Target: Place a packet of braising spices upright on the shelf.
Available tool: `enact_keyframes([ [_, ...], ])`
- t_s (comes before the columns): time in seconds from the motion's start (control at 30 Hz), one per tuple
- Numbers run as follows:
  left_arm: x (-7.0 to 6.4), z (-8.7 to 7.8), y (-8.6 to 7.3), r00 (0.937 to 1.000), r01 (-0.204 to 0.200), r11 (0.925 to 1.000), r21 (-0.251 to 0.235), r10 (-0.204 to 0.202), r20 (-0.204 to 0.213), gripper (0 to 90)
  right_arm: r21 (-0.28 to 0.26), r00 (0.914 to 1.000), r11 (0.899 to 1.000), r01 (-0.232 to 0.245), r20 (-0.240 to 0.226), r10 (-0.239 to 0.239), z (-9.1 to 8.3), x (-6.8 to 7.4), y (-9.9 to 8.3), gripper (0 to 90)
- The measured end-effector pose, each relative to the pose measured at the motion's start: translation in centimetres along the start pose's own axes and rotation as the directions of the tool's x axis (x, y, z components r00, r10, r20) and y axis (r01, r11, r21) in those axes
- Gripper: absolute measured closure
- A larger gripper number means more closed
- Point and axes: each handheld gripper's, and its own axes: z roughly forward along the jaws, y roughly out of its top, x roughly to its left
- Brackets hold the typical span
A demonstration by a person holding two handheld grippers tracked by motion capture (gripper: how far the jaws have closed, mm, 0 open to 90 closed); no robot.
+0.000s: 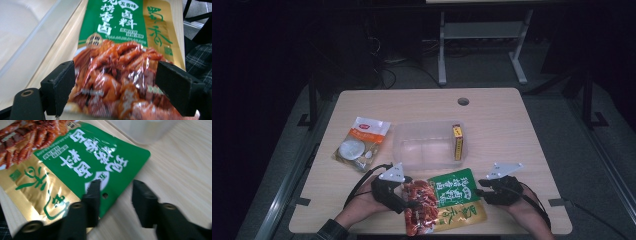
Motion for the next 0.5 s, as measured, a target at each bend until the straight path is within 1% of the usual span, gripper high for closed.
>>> enact_keyframes([
  [0.03, 0.1, 0.2, 0.3, 1.0, -0.006, 0.9999, 0.008, 0.006, 0.005, 14.3, -0.004, 0.9999, 1.0, -0.005, 0.013, 0.006, -0.1, 0.0, -0.3, 51.1],
  [0.07, 0.1, 0.5, 0.5, 0.9999, -0.013, 0.9999, 0.005, 0.013, 0.007, 13.8, -0.007, 0.9995, 1.0, -0.008, 0.031, 0.008, -0.2, 0.2, -0.5, 47.7],
  [0.1, 0.2, 0.7, 0.7, 0.9996, -0.024, 0.9997, 0.01, 0.024, 0.014, 13.9, -0.01, 0.9991, 1.0, -0.018, 0.039, 0.019, -0.3, 0.2, -0.8, 45.4],
  [0.13, 0.3, 1.0, 0.8, 0.9995, -0.02, 0.9998, 0.005, 0.02, 0.023, 14.0, -0.015, 0.9985, 0.999, -0.035, 0.04, 0.036, -0.4, 0.2, -1.0, 43.3],
  [0.17, 0.4, 1.2, 0.9, 0.9993, -0.018, 0.9997, 0.013, 0.018, 0.032, 14.0, -0.018, 0.9978, 0.999, -0.051, 0.042, 0.052, -0.6, 0.3, -1.2, 42.3],
  [0.2, 0.5, 1.5, 0.9, 0.9991, -0.028, 0.9994, 0.02, 0.027, 0.033, 14.2, -0.028, 0.9976, 0.998, -0.051, 0.046, 0.052, -0.8, 0.4, -1.4, 41.5],
  [0.23, 0.5, 1.9, 0.9, 0.9992, -0.028, 0.9992, 0.029, 0.027, 0.031, 14.2, -0.032, 0.9968, 0.998, -0.06, 0.052, 0.061, -1.0, 0.7, -1.6, 40.6],
  [0.27, 0.5, 2.2, 1.0, 0.999, -0.035, 0.9986, 0.04, 0.034, 0.027, 14.2, -0.041, 0.9968, 0.997, -0.058, 0.052, 0.06, -1.1, 0.8, -1.8, 40.3],
  [0.3, 0.6, 2.5, 1.1, 0.9989, -0.041, 0.9979, 0.05, 0.04, 0.023, 14.2, -0.044, 0.9961, 0.997, -0.067, 0.054, 0.07, -1.3, 1.0, -1.9, 40.2],
  [0.37, 0.7, 3.2, 1.2, 0.9986, -0.05, 0.9968, 0.062, 0.049, 0.018, 14.2, -0.052, 0.9966, 0.997, -0.058, 0.056, 0.061, -1.4, 1.1, -2.1, 39.8],
  [0.43, 0.8, 3.8, 1.3, 0.9985, -0.053, 0.9962, 0.069, 0.053, 0.012, 14.2, -0.046, 0.9968, 0.998, -0.051, 0.06, 0.054, -1.3, 1.0, -2.1, 39.7],
  [0.5, 0.9, 4.2, 1.5, 0.9985, -0.054, 0.9958, 0.074, 0.053, 0.014, 14.2, -0.044, 0.9967, 0.997, -0.056, 0.056, 0.058, -1.1, 0.8, -2.1, 39.7],
])
